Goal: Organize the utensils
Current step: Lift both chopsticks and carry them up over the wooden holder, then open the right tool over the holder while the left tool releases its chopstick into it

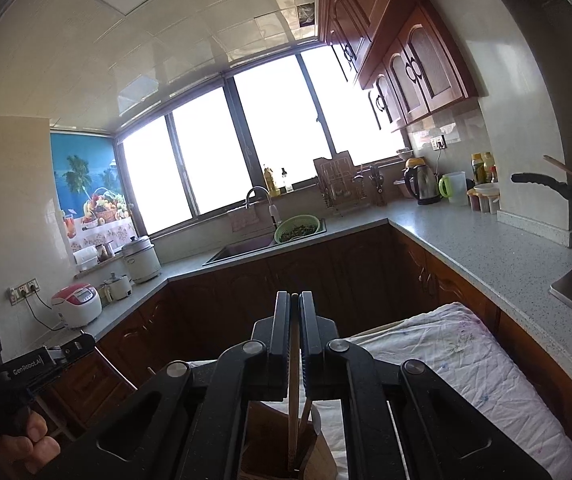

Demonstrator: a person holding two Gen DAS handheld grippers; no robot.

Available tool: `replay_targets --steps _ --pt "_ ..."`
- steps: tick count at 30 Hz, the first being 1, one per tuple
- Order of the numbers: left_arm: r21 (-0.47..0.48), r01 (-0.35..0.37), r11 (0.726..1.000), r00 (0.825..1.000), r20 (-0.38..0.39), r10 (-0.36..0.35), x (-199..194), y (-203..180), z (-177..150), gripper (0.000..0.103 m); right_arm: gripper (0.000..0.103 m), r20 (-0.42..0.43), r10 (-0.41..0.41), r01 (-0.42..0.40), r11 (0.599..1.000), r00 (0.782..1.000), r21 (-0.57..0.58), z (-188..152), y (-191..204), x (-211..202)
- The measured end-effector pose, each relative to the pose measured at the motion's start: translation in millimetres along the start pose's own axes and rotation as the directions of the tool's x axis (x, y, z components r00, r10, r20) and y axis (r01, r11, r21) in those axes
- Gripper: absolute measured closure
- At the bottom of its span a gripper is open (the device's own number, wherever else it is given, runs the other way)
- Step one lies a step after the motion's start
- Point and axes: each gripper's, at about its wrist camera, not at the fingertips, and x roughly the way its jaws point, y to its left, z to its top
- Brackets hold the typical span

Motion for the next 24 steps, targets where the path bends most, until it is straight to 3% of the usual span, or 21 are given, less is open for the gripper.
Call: replay_targets --steps 10,17,24 --pt "-0.049 -0.015 0.999 0.999 -0.048 0.012 34 17 -39 0.099 0.098 -0.049 -0.019 0.023 0.997 0.999 0.075 -42 -18 22" --pt "0.011 -0.027 1.0 0.996 -0.089 0.028 48 6 -51 0.099 0.098 -0.092 -0.016 0.023 0.997 0.996 0.078 -52 -19 34" --pt "0.009 -0.025 1.0 0.994 -0.11 0.026 51 6 -50 0.099 0.098 -0.11 -0.01 0.02 0.996 0.994 0.084 -51 -21 36"
